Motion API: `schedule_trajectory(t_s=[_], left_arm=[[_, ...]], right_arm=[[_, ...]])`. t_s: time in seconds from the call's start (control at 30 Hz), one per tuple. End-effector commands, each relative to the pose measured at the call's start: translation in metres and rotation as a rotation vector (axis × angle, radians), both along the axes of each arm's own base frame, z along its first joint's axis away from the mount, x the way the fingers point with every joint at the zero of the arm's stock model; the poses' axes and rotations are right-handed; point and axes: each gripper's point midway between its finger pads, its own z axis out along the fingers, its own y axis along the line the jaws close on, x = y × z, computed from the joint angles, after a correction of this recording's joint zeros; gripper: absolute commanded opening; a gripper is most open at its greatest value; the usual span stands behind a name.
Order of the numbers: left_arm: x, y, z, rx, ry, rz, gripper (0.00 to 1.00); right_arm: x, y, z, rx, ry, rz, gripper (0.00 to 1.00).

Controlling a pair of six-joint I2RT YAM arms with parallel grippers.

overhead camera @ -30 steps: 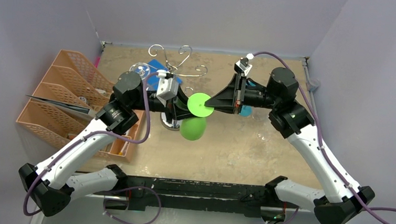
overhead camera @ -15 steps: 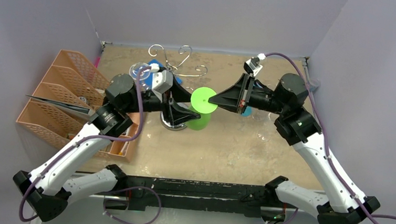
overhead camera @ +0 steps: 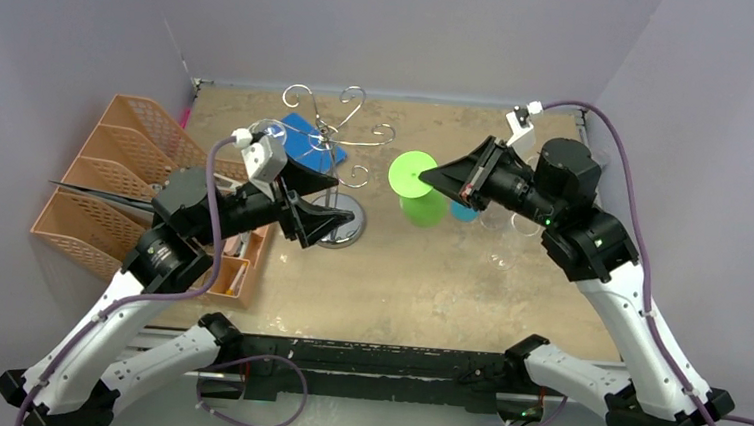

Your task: Place the wine glass upside down on the wine glass rack

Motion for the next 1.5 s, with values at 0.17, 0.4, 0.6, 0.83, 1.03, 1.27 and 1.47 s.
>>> schedule_trajectory(t_s=[0.17, 0.4, 0.6, 0.83, 1.03, 1.27, 1.47], left_arm=[[0.014, 0.034, 0.026, -0.021, -0.003, 0.224, 0.79], [0.044, 0.094, 0.029, 0.014, 0.066, 0.604, 0.8], [0.049, 0.112, 0.03, -0.015, 0.055, 0.704, 0.8], [0.053, 0.115, 0.022, -0.004, 0.065, 0.732, 0.8], [0.055, 0.113, 0.017, 0.003, 0.078, 0.732, 0.8], [0.054, 0.104, 0.024, -0.045, 0.088, 0.694, 0.79], [0.057, 0.097, 0.021, -0.043, 0.104, 0.676, 0.79]], right_arm=[[0.075, 0.001, 0.0, -0.15, -0.135, -0.187, 0.0], [0.121, -0.004, -0.004, -0.184, -0.174, -0.346, 0.0], [0.138, 0.01, 0.008, -0.148, -0.206, -0.34, 0.0], [0.146, 0.033, 0.018, -0.129, -0.224, -0.251, 0.0], [0.141, 0.071, 0.022, -0.074, -0.212, -0.043, 0.0], [0.128, 0.091, 0.019, -0.021, -0.168, 0.104, 0.0], [0.116, 0.096, 0.009, -0.019, -0.098, 0.178, 0.0]])
